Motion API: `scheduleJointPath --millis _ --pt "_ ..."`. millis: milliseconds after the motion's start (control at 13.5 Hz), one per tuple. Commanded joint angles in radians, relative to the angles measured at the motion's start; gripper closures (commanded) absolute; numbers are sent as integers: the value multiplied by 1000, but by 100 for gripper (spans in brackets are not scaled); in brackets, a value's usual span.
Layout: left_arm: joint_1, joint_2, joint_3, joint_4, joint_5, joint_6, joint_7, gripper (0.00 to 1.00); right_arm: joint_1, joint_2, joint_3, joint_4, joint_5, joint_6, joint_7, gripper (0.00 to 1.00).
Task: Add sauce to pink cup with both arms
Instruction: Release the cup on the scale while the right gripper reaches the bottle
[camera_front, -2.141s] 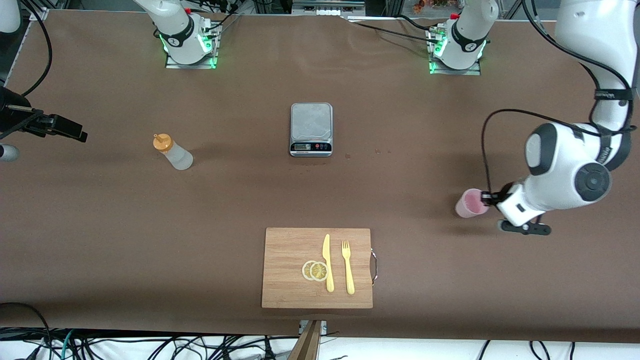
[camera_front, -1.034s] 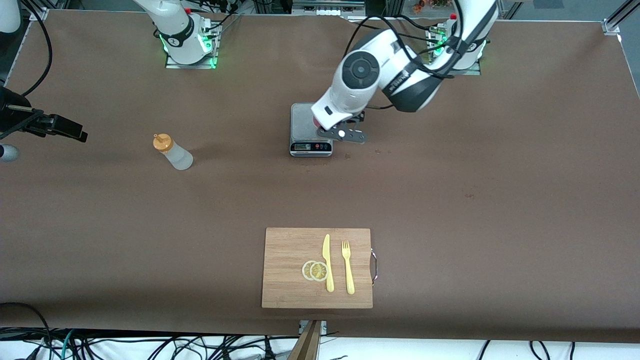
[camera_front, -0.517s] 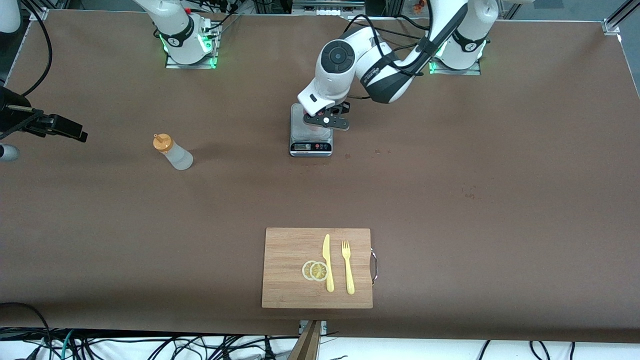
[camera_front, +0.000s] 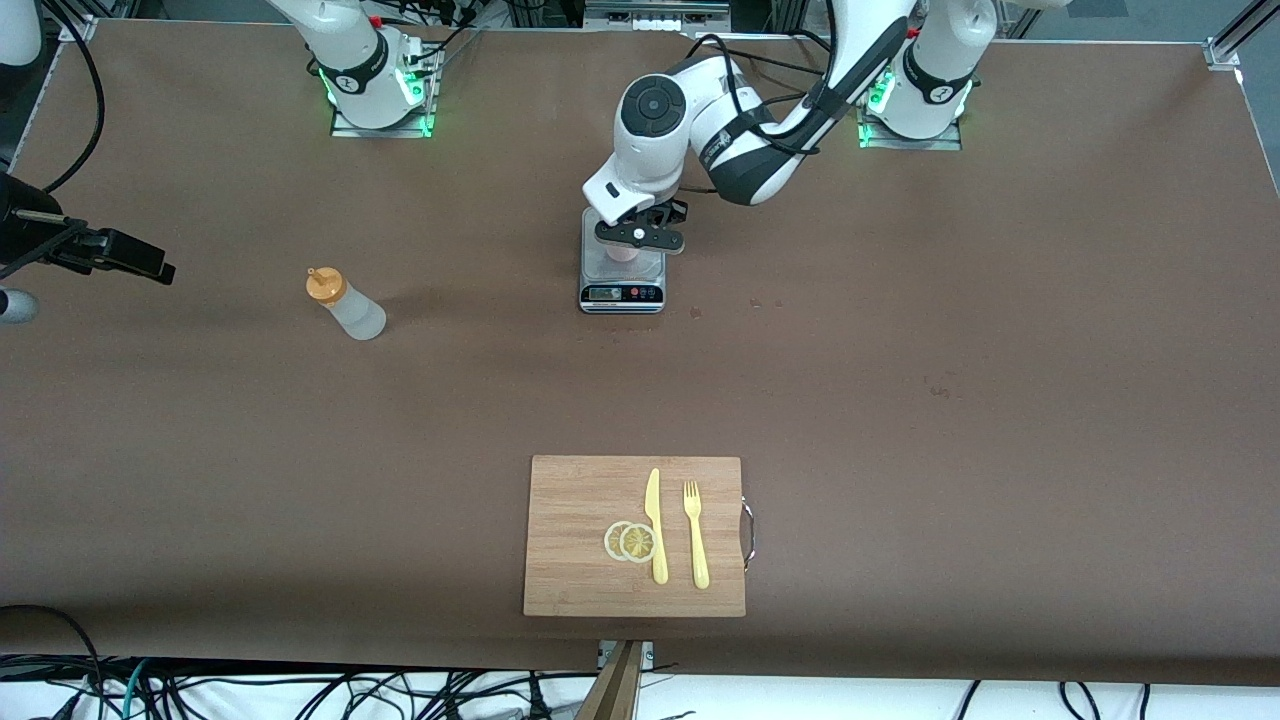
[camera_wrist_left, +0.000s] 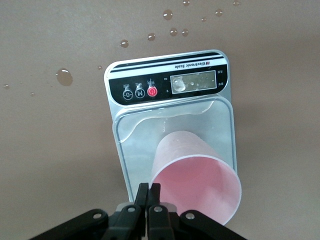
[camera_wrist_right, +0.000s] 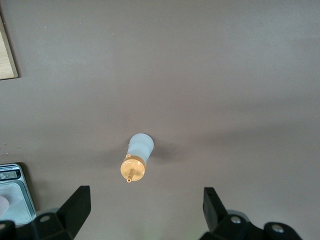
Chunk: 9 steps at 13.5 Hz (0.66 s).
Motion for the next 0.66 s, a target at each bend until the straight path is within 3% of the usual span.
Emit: scheduleJointPath --millis 0,148,221,295,591 --pt "-9 4 4 2 29 18 -27 98 -3 -1 4 3 -5 -2 -10 0" --pt "-1 -4 9 8 26 10 -21 29 -1 0 4 -3 -4 3 -10 0" --pt "5 -13 12 13 17 7 -15 8 2 0 5 -7 -4 4 -12 0" --pt "18 -28 10 17 13 2 -14 0 2 0 5 -29 2 15 -19 0" --pt "69 -86 12 131 -89 -181 8 0 -22 25 4 -92 39 64 -421 0"
